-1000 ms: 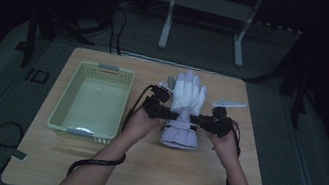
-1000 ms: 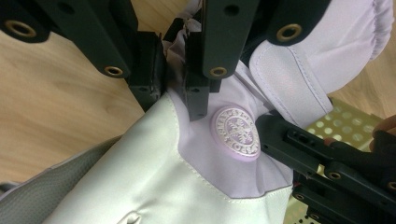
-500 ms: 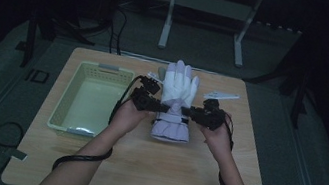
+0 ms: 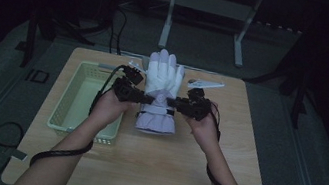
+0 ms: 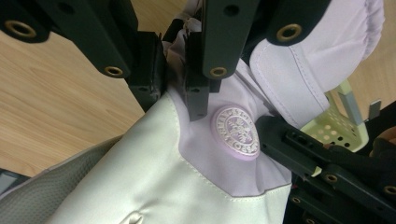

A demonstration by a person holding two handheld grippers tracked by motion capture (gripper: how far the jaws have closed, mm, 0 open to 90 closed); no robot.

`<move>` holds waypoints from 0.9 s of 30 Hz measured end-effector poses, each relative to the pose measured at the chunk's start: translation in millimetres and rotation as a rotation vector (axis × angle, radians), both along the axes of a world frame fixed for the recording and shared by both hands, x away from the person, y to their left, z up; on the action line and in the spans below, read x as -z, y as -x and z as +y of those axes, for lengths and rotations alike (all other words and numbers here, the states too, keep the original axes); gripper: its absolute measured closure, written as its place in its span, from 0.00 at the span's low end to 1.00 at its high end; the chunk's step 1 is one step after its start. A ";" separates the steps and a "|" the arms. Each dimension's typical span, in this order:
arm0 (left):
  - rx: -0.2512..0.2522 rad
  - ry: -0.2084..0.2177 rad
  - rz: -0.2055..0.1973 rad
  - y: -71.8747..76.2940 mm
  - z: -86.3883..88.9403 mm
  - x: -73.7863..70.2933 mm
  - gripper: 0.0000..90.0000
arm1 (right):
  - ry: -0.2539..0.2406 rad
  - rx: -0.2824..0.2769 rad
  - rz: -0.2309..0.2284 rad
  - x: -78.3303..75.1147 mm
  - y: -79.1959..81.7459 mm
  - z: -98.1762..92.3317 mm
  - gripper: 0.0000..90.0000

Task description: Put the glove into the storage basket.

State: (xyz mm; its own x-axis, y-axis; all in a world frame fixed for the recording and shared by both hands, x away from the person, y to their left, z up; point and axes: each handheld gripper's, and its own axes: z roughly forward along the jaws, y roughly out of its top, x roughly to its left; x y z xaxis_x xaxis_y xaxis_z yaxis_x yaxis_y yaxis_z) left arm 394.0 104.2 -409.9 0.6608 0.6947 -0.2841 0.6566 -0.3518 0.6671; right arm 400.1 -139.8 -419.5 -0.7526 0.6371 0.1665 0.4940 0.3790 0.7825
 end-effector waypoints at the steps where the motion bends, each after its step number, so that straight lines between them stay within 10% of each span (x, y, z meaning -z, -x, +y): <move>1: 0.000 -0.003 0.002 0.4 3.2 -1.0 0.81 | -0.004 -0.004 0.003 -0.5 -0.1 3.2 0.88; 27: -0.086 -0.052 -0.004 14.7 118.1 -10.8 0.81 | -0.017 -0.073 0.000 -4.7 -2.9 121.2 0.88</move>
State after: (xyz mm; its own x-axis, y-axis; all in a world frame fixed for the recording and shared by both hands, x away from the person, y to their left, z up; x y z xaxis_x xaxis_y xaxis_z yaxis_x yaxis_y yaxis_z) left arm 379.3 222.4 -399.2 0.5991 0.7626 -0.2440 0.6833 -0.3281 0.6522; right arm 403.0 -18.6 -414.8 -0.7966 0.5779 0.1772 0.4659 0.4003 0.7891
